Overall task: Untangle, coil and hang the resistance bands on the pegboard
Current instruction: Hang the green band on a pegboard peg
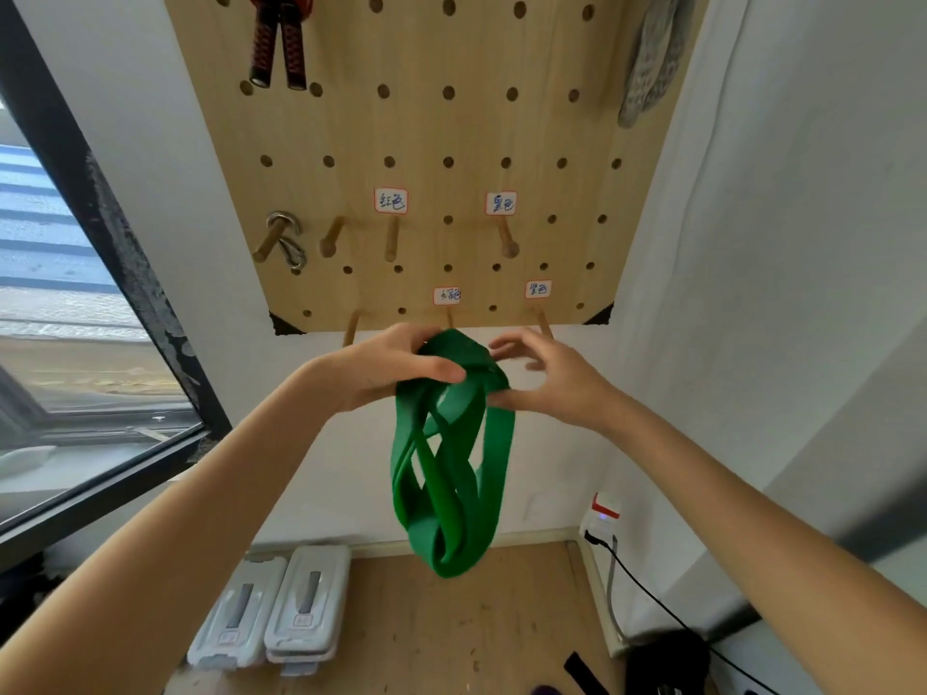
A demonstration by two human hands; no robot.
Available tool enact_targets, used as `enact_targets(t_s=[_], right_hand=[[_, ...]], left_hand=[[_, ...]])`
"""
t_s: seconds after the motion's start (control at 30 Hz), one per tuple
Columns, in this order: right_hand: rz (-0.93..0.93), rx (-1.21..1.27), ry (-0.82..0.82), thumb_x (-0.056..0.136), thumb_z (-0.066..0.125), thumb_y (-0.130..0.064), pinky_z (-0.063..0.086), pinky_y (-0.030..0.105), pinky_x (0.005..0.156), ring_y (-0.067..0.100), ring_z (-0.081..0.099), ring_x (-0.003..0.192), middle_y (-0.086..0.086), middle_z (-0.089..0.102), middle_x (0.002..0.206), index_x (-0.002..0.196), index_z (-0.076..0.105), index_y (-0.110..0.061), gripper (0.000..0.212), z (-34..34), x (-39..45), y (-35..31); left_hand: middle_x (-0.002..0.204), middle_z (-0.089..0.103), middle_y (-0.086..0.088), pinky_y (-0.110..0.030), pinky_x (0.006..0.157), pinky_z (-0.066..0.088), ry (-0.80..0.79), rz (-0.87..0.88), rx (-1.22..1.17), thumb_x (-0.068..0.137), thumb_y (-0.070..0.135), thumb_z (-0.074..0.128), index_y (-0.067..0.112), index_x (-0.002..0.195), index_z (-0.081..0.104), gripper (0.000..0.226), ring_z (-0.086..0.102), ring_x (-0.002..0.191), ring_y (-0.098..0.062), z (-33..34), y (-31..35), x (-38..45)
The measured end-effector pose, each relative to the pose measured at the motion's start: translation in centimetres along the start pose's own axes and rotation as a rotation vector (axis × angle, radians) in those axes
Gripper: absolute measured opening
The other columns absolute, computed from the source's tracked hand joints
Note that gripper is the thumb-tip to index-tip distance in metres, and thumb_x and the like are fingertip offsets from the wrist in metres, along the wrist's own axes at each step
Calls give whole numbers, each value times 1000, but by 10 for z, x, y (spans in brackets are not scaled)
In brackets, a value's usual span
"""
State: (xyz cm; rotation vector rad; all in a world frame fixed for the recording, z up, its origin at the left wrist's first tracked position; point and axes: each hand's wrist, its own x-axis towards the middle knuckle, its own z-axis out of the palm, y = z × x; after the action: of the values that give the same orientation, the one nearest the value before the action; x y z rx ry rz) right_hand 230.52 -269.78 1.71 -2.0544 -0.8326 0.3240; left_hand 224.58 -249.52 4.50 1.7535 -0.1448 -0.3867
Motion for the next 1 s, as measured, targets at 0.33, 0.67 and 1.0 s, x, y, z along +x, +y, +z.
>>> enact_targets(t_s=[0.33,0.67,1.0], right_hand=[[-50,-32,336,81,62,2,44,9,62,6,52,66,-7,54,71,89,50,-15,22,42,16,11],[-87,-430,229,84,59,-1,53,30,67,21,58,75,1,54,79,99,46,-11,22,8,30,43],[-190,-52,56,84,61,-2,38,30,106,15,47,121,6,50,134,134,43,-10,54,11,-8,18]], left_hand=[[66,61,5,-20,55,51,-15,-2,-287,73,15,66,4,118,51,49,53,53,-5,-18,-3,-10],[95,54,10,-13,60,51,5,-214,768,71,24,77,21,120,39,62,59,82,-7,1,7,6],[104,54,2,-19,72,51,127,-107,607,75,12,69,18,127,38,61,57,88,-11,27,-4,28]])
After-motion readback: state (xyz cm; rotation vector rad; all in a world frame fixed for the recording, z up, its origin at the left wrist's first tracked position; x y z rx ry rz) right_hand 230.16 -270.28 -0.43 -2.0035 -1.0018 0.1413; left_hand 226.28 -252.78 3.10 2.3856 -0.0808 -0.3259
